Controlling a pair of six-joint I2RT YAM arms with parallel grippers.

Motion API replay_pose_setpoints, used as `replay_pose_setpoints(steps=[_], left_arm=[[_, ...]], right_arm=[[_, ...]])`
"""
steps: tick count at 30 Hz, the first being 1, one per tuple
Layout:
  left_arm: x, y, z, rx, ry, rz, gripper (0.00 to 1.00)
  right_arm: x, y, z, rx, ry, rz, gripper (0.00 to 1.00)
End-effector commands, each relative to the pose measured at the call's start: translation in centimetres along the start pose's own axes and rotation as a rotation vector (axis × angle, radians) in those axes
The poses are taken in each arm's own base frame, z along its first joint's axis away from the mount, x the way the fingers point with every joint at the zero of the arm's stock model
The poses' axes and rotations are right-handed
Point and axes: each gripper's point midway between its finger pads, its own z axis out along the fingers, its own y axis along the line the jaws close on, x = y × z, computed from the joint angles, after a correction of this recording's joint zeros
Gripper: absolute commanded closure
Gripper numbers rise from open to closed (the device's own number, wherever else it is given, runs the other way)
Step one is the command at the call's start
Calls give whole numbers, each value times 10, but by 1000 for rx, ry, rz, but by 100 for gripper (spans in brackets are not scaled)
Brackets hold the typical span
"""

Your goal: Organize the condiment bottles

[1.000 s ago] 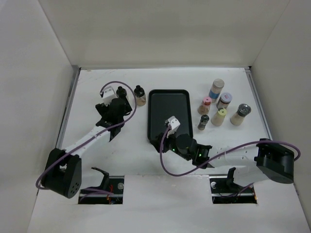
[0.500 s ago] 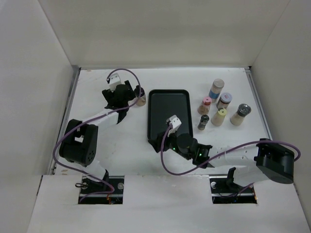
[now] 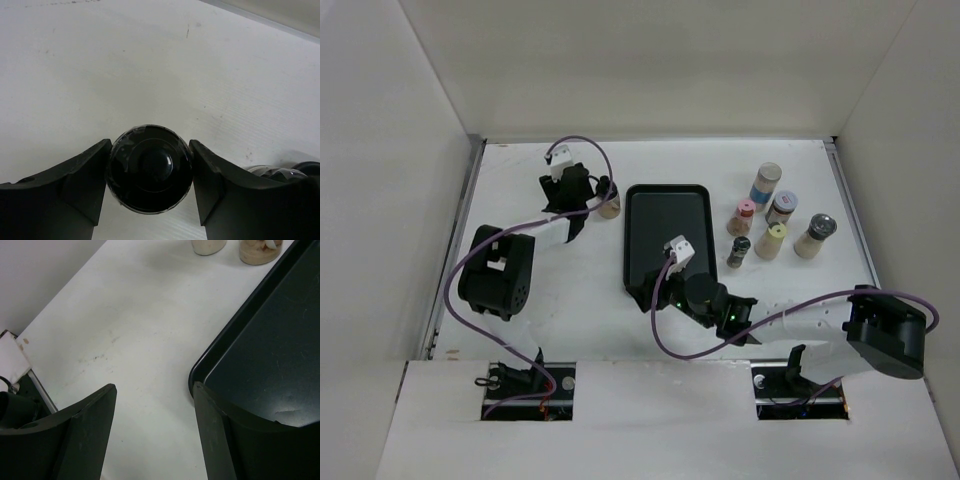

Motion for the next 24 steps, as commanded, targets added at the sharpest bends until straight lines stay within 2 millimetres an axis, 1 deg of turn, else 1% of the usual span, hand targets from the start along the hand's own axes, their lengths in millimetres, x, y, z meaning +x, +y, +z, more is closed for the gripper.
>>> replay_pose_setpoints(steps=[1,3,5,8,10,11,12,14,15,16,17,18,20,22,24], left_arm=[[-29,3,-5,-13,-81,-45,58],[-29,20,-22,-53,-99,-64,62],[-39,34,-48,-76,-134,-119,63],[-55,35,-96,-28,-193,-159,63],[-57,30,-125,29,-201,-158,64],[-55,26,-138,59,-194,-156,64],[-49,17,-150,103,-177,-153,64],[-35,-4,-173,185,-135,-130,65],[-26,-17,-184,229,-111,-121,65],[-18,-30,-195,273,-89,-105,65],[-12,-42,-205,312,-76,-103,65],[-4,-54,-216,355,-59,-104,65],[5,-74,-231,415,-37,-103,65],[15,-92,-245,468,-13,-87,65],[26,-106,-254,501,3,-69,65]], right_arm=[[-19,8,-2,-32,-68,33,31],[-23,8,-4,-36,-77,37,30],[-26,7,-6,-38,-92,42,30],[-36,4,-11,-45,-125,69,30],[-44,3,-17,-55,-149,98,29],[-49,-1,-19,-52,-169,110,30],[-53,-6,-21,-40,-186,116,30],[-65,-27,-28,17,-237,142,30],[-73,-45,-33,74,-274,171,30],[-77,-56,-38,110,-298,192,30],[-83,-73,-45,164,-337,220,30],[-88,-90,-53,213,-375,245,32],[-98,-120,-71,296,-448,291,41],[-104,-138,-85,339,-495,337,52],[-108,-148,-96,359,-528,368,57]])
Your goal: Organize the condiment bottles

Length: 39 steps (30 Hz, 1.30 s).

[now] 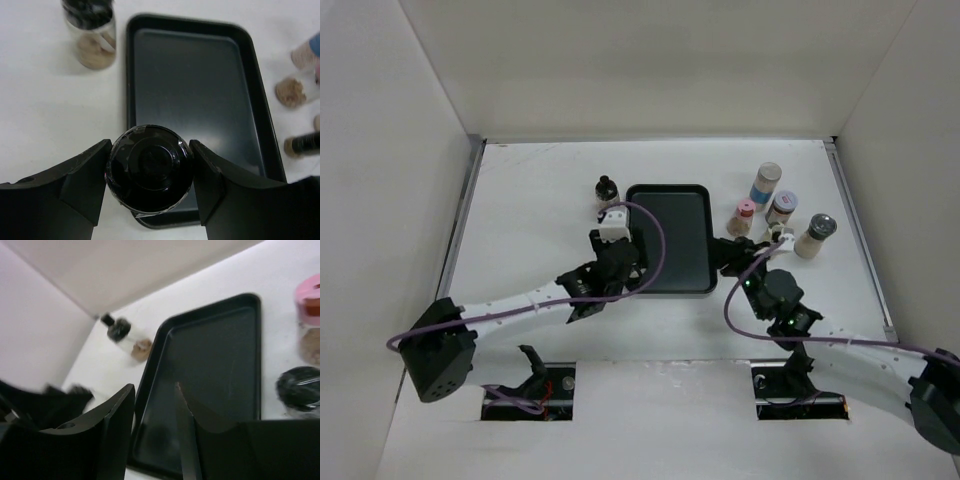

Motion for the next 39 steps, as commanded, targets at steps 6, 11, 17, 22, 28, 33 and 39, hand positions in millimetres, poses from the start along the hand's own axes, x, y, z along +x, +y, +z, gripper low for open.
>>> replay_pose_setpoints(steps=[6,11,17,22,28,33,39], left_arm=[[4,-52,6,101,-31,-74,63],[24,-61,13,113,1,-42,61],[34,-52,12,82,10,-17,27],[4,-47,5,89,-42,-48,10],[-57,-7,15,-5,-146,-91,7],[-78,17,60,-51,-66,-87,7],[-82,50,122,-163,-31,-13,7]], right_arm=[[-30,-19,-4,63,-111,113,52],[-20,-18,4,72,-79,85,46],[-26,-20,-1,69,-101,106,20],[-28,-24,-2,79,-114,105,15],[-31,-25,-3,84,-122,107,16],[-26,-24,1,82,-99,95,17],[-18,-16,5,64,-65,78,12]])
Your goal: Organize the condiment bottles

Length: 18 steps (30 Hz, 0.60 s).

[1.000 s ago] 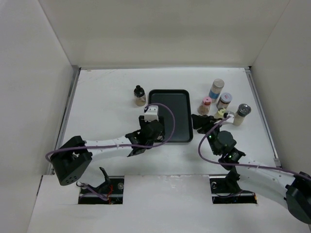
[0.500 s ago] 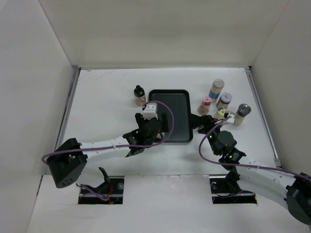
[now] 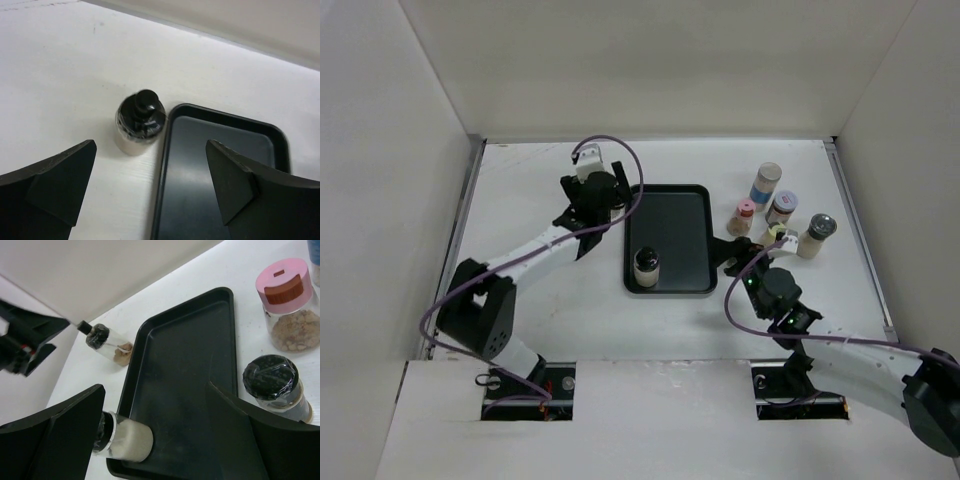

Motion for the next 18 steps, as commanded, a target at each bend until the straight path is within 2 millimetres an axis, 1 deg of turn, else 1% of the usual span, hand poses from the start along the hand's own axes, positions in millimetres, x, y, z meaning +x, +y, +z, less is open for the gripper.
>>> replay_pose_setpoints(steps=[1,5,8,12,13,15,16,17,18], left_arm=[[4,-2,29,10,42,88,7],[10,4,58,-22,59,113,7],[17,6,78,-42,75,136,9],[32,8,93,-57,99,142,15],[35,9,96,-60,103,144,19],[35,10,98,-68,95,142,36],[32,11,98,-70,84,136,45],[29,11,96,-68,75,130,52],[21,10,92,-66,58,121,58]], right_arm=[[-12,23,2,-63,-21,24,11],[-9,24,4,-64,-10,3,9],[-7,30,4,-85,3,5,9],[-4,29,4,-81,12,2,9],[-4,29,4,-83,12,3,9],[-8,30,3,-84,-1,5,9],[-9,29,2,-83,-5,5,9],[-9,29,2,-85,-7,5,9],[-8,30,2,-88,-4,4,9]])
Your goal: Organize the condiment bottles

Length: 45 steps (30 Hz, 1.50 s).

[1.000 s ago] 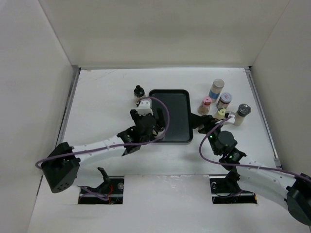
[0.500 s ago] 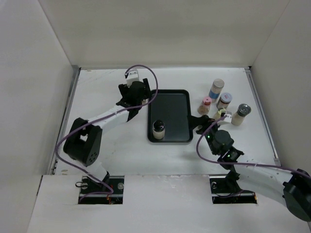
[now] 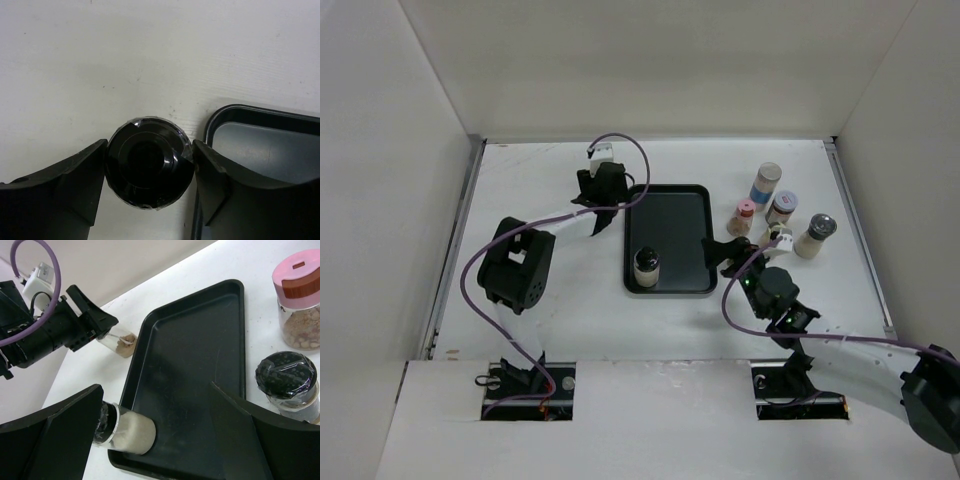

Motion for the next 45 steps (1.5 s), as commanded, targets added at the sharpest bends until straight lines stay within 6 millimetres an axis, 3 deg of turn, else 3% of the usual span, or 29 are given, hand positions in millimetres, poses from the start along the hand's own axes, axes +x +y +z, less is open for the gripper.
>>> replay_pose_setpoints(steps=[1,5,8,12,20,25,31,38,45], left_arm=[[-53,-5,-16,24,-123,-63,61],[-103,-7,-54,62,-242,-110,65],[-134,-25,-90,143,-307,-138,65],[-134,-68,-132,280,-318,-123,65],[-68,-156,-195,510,-240,-37,66],[-17,-196,-217,597,-171,43,66],[35,-211,-221,623,-97,91,66],[68,-208,-233,637,-50,117,66],[107,-220,-247,685,-1,149,65]], right_arm=[[-18,23,2,-60,-39,27,9],[-22,26,0,-71,-54,27,9],[-23,26,-1,-74,-55,30,9],[-34,22,-7,-63,-101,43,10],[-86,-23,-35,78,-331,131,11],[-97,-38,-45,135,-386,154,12],[-100,-51,-48,188,-413,154,13],[-97,-59,-47,228,-413,150,12],[-96,-59,-46,227,-409,155,12]])
